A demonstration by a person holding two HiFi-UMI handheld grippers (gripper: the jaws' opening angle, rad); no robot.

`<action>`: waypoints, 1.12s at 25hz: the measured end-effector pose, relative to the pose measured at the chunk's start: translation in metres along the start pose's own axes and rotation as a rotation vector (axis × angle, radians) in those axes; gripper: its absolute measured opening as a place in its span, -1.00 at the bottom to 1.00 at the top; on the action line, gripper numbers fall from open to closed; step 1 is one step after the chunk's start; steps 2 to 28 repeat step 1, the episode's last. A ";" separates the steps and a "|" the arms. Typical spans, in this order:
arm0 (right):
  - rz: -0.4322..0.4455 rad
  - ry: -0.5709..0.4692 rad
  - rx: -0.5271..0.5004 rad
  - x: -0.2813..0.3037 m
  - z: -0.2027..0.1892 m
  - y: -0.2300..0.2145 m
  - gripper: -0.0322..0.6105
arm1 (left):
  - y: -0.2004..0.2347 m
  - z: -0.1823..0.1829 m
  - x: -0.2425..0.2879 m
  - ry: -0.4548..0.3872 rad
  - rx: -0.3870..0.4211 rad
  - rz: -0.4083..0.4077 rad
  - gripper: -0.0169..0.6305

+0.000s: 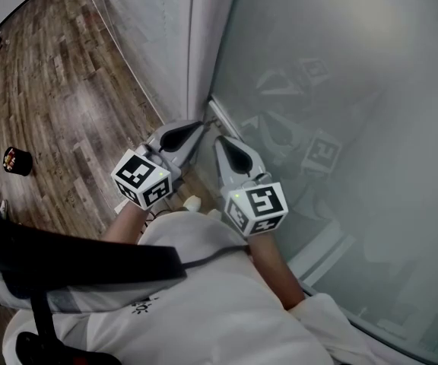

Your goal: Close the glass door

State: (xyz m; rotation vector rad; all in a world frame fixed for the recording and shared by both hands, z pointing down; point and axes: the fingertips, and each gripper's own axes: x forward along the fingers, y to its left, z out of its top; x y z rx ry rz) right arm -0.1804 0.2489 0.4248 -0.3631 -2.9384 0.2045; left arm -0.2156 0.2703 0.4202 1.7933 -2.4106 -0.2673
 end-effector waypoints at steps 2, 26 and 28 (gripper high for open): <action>-0.002 0.000 -0.002 0.003 -0.001 -0.004 -0.88 | 0.004 -0.002 0.002 0.000 0.001 0.001 -0.93; -0.002 0.000 -0.002 0.003 -0.001 -0.004 -0.88 | 0.004 -0.002 0.002 0.000 0.001 0.001 -0.93; -0.002 0.000 -0.002 0.003 -0.001 -0.004 -0.88 | 0.004 -0.002 0.002 0.000 0.001 0.001 -0.93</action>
